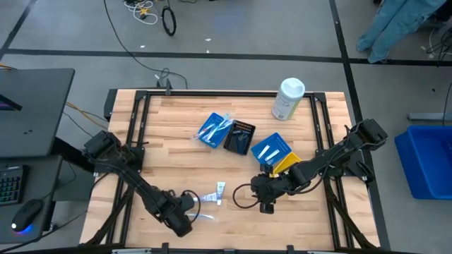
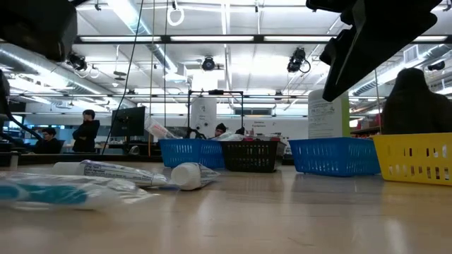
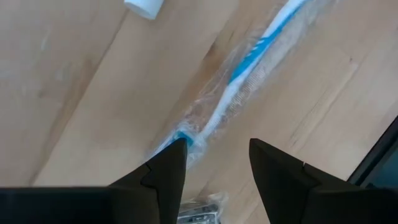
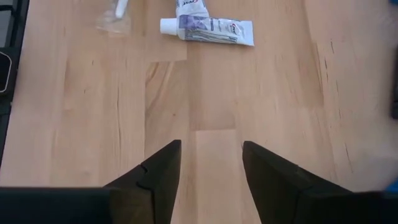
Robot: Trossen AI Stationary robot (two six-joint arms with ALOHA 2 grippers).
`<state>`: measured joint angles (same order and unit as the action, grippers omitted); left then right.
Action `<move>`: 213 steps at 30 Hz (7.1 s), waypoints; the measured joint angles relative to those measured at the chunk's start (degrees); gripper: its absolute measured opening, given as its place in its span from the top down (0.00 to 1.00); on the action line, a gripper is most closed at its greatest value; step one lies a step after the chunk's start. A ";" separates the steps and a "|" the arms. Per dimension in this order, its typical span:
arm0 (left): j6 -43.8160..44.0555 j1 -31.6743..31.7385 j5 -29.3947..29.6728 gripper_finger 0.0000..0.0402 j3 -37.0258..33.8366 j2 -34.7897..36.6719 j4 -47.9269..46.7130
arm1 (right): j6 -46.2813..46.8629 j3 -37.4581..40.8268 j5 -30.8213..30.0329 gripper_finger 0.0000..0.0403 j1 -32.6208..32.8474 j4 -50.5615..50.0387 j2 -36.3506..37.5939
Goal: Pick & Place Travel size toiletries
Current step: Put the nail cutter into the right blue basket, then put the left toothpaste into the yellow basket
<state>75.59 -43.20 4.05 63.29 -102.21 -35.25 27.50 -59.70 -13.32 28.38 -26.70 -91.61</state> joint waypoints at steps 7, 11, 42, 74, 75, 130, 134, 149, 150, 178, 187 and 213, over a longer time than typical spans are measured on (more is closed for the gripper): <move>-7.76 -0.20 8.24 0.55 -0.04 -0.11 0.13 | -0.98 0.00 -0.02 0.58 0.00 0.37 0.00; -9.79 -0.15 10.14 0.55 -0.04 -0.11 0.43 | -0.98 0.00 0.00 0.60 0.00 0.42 0.00; -5.73 0.00 8.55 0.55 0.69 0.40 2.04 | 21.16 0.00 -2.19 0.61 7.65 -21.75 6.34; -44.69 -9.11 1.44 0.60 -3.05 0.76 -3.01 | 16.14 0.00 -4.14 0.63 7.65 -12.83 6.34; -44.52 -8.85 2.47 0.60 -3.48 0.76 -3.00 | 16.07 0.00 -4.13 0.63 7.65 -12.83 6.34; -67.51 13.31 41.14 0.82 7.43 4.39 22.03 | -23.90 0.00 -4.60 0.41 -5.97 27.89 1.20; -67.61 13.30 41.32 0.82 7.43 4.39 22.20 | -24.54 0.00 -4.55 0.53 -5.97 28.25 1.20; -63.46 14.19 39.99 0.81 7.43 3.59 22.71 | -25.14 0.00 -4.61 0.81 -5.95 27.42 1.22; -62.56 14.33 39.51 0.80 7.43 3.58 22.75 | -24.96 0.00 -4.62 0.81 -5.87 27.09 1.22; -55.16 18.25 34.41 0.62 7.43 3.58 22.78 | 9.31 -0.02 -30.96 0.82 -6.28 -26.14 12.23; -55.18 18.25 34.28 0.64 7.43 3.58 22.78 | 29.74 5.82 -28.68 0.81 -9.69 -28.37 11.72; -54.93 18.23 31.57 0.64 7.42 3.58 22.68 | 14.51 10.22 -31.12 0.43 -12.57 -10.59 12.44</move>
<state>20.66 -24.97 35.62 70.71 -98.63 -12.56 42.01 -49.48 -44.44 15.81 -37.28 -79.18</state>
